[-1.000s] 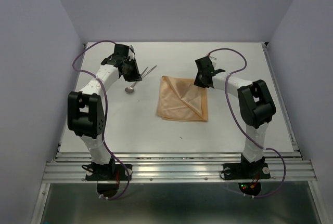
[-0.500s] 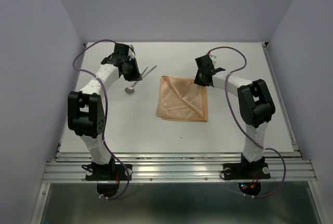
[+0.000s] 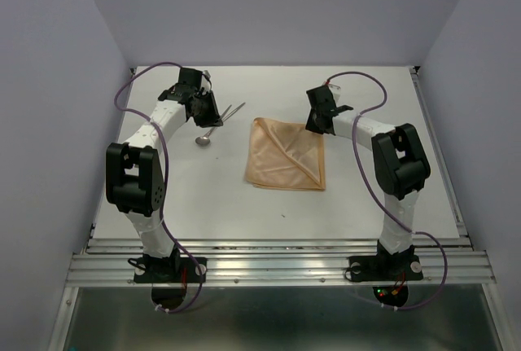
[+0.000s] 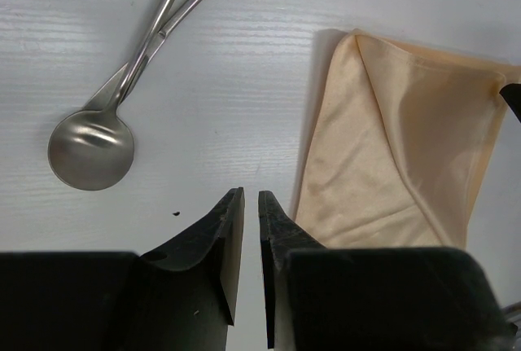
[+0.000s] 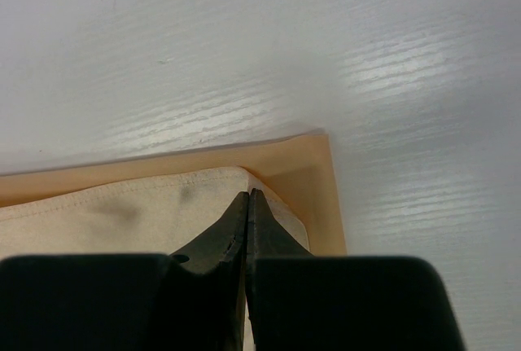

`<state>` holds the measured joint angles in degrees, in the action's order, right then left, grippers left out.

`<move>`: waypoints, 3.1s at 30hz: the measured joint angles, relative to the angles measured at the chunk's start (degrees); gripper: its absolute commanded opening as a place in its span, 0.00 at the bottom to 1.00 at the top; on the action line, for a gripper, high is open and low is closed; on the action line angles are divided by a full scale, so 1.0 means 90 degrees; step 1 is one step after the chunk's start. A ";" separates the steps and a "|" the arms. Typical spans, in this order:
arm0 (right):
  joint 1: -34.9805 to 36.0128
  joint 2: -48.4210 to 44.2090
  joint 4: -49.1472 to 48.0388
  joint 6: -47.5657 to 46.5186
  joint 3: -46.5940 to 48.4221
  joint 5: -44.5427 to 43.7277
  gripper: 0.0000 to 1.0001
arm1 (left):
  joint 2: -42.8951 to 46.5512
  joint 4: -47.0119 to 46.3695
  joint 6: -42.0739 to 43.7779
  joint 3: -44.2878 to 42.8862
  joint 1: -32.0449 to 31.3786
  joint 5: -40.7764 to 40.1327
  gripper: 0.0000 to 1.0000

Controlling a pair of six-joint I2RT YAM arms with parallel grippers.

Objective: Fold the napkin into a case and place the utensils inside
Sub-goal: Fold the top corner of the square-folded napkin at the center of the board, then smooth out the upper triangle-folded napkin at the center of the board.

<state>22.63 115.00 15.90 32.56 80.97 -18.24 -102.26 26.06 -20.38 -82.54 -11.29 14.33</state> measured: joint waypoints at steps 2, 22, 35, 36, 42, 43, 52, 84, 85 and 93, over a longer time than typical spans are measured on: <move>-0.0002 0.0000 0.0000 0.0000 0.0000 -0.0005 0.01 | 0.0000 0.0002 0.0000 -0.0002 -0.0005 0.0005 0.25; -0.0010 -0.0131 0.0007 -0.0121 -0.0005 0.0000 0.59 | -0.0668 0.0301 0.0000 -0.1122 -0.0661 -0.0010 0.23; 0.0070 -0.2623 -0.0112 0.0719 -0.2375 0.1093 0.06 | -0.2637 0.0311 0.0000 -0.2941 -0.1756 0.0221 0.17; 0.0104 -0.2664 -0.0092 0.0760 -0.2484 0.1151 0.06 | -0.2725 0.0316 0.0000 -0.2968 -0.1751 0.0226 0.17; 0.0495 -0.2769 -0.0053 0.1083 -0.3094 0.1600 0.06 | -0.3220 0.0386 0.0027 -0.3213 -0.1712 0.0289 0.17; 0.0539 -0.2778 -0.0058 0.1132 -0.3196 0.1654 0.06 | -0.3300 0.0389 0.0044 -0.3288 -0.1700 0.0291 0.17; 0.0537 -0.2705 -0.0100 0.1426 -0.3708 0.1622 0.05 | -0.3565 0.0396 0.0097 -0.3347 -0.1693 0.0257 0.17; 0.0539 -0.2851 0.0005 0.1413 -0.3432 0.1479 0.05 | -0.3570 0.0488 0.0160 -0.3512 -0.1479 -0.0146 0.16; 0.0539 -0.2851 0.0012 0.1416 -0.3548 0.1491 0.05 | -0.3570 0.0486 0.0160 -0.3512 -0.1462 -0.0143 0.16; 0.0537 -0.2790 -0.0131 0.1511 -0.3876 0.1491 0.04 | -0.3570 0.0464 0.0163 -0.3512 -0.1358 -0.0143 0.16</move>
<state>27.46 89.89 14.72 46.15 46.09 -4.82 -134.39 30.24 -18.92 -114.15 -23.51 13.04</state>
